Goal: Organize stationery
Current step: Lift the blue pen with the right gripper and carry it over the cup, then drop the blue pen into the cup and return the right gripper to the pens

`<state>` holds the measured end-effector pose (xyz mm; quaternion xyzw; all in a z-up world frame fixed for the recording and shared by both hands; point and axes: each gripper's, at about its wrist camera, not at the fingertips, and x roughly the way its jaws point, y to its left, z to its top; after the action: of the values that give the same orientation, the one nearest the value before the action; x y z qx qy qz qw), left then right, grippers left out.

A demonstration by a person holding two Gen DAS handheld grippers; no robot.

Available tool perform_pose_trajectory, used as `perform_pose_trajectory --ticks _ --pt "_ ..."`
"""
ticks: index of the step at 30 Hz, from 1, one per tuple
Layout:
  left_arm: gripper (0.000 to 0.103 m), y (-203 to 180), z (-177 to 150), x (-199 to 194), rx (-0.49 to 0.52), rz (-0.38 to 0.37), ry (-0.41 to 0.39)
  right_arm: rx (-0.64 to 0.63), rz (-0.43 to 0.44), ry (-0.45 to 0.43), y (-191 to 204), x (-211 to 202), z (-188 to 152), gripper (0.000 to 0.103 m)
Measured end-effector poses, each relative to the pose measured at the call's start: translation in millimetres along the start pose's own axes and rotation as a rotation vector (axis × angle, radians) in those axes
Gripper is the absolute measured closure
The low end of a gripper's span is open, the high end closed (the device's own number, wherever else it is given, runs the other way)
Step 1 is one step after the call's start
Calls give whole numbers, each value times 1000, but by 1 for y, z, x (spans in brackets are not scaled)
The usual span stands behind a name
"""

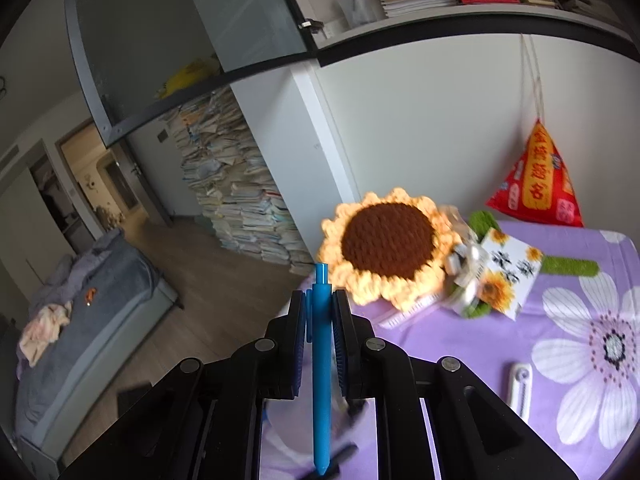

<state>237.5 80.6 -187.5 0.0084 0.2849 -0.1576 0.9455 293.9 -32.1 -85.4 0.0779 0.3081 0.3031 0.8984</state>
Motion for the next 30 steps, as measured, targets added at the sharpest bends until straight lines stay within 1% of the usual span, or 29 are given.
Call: perform_pose_trajectory --ticks 2,5,9,11,15,18,22,28,30 --pt "33 0 0 0 0 0 0 6 -6 -12 -3 -6 -4 89" --pt "33 0 0 0 -1 -1 0 33 11 -23 -6 -9 1 89" --pt "33 0 0 0 -2 -3 1 25 46 -91 2 -6 14 89" --pt "33 1 0 1 -4 -5 2 17 62 -102 6 1 15 89" --pt "33 1 0 1 -4 -5 3 20 65 -80 2 12 4 89" --pt "33 1 0 1 -5 -5 3 40 66 -53 -4 12 -4 89" --pt "33 1 0 1 -5 -5 3 30 44 -36 -7 -3 -13 89" --pt "33 1 0 1 -5 -4 4 -17 31 0 0 -27 -32 89" --pt "33 1 0 1 -5 -4 4 -12 24 13 -2 -35 -37 89"
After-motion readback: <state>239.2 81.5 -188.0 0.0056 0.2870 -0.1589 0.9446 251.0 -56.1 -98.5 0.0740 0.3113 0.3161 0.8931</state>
